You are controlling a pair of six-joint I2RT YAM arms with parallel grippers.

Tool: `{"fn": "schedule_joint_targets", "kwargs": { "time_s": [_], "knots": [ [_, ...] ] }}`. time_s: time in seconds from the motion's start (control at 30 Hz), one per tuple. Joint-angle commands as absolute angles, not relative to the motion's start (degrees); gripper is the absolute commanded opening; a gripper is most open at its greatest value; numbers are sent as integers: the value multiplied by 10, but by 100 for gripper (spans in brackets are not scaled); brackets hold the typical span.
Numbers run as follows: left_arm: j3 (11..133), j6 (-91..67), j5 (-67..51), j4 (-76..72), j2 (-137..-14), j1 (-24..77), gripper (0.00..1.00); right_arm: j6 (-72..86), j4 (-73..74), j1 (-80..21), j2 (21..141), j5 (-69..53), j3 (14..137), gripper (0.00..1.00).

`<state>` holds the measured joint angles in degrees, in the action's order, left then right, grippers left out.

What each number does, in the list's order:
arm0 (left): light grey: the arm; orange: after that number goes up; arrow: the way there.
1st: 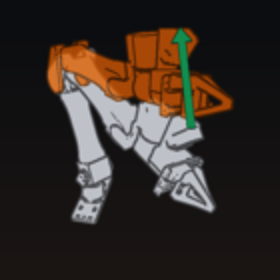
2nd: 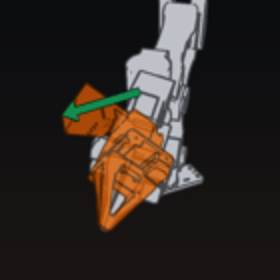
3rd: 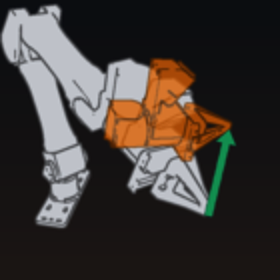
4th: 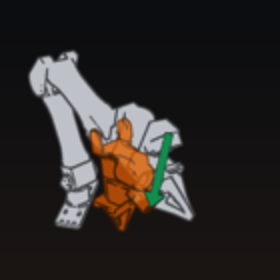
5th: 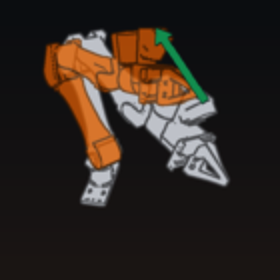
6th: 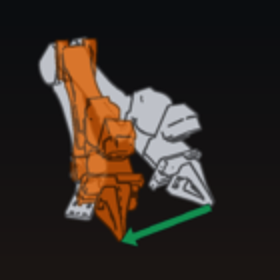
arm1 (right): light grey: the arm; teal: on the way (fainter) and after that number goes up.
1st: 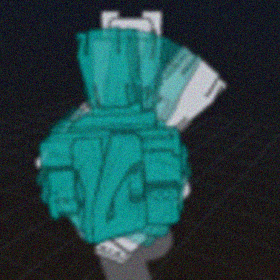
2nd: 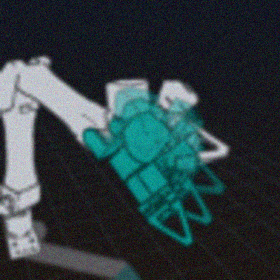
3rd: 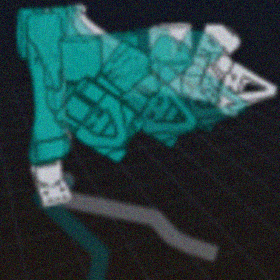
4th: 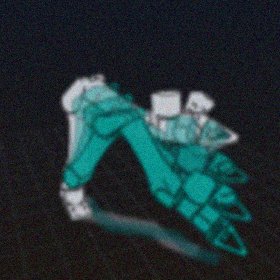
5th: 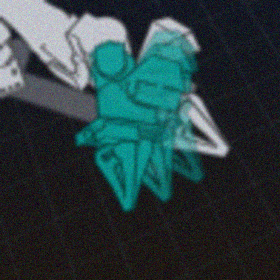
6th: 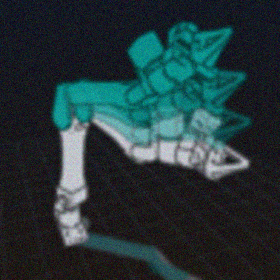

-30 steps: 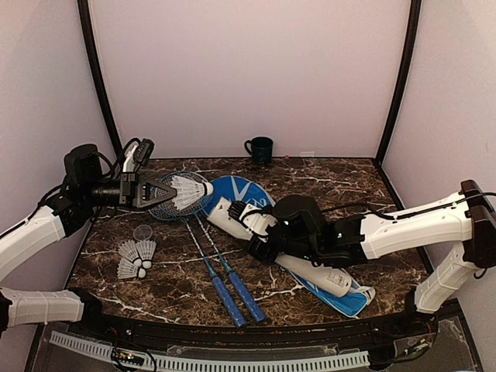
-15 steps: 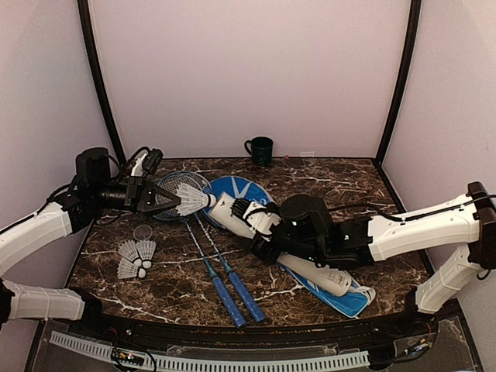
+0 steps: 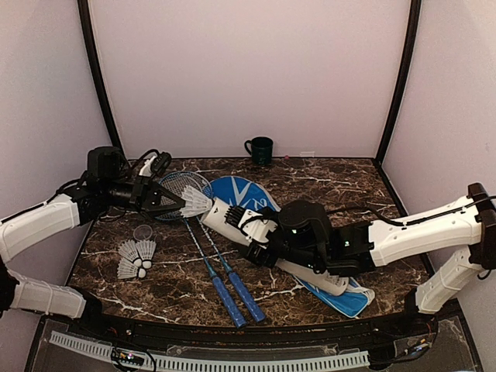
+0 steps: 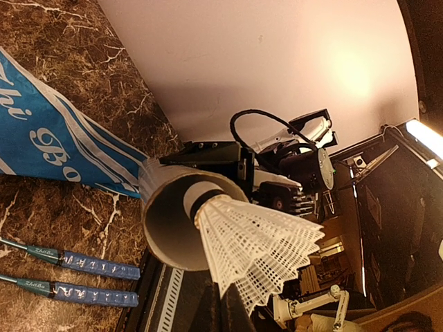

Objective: Pack up the badminton gear
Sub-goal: Place the shuttlecock on the shuttle tube.

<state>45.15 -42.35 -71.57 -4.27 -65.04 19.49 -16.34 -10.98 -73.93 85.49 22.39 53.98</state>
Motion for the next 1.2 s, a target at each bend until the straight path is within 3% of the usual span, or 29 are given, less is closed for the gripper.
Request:
{"fn": "schedule_joint_targets", "kwargs": {
  "time_s": [0.0,0.27,0.5,1.17],
  "knots": [
    [476,-381,-751,-5,-674,193,0,-179,-150,-754,847,240,543,70],
    [497,-312,-762,69,-715,210,0,-180,-148,-762,847,237,541,70],
    [583,-182,-755,231,-784,250,0,-174,-138,-768,865,222,549,71],
    [697,-31,-722,414,-878,306,0,-177,-148,-769,883,239,549,71]
  ]
}}
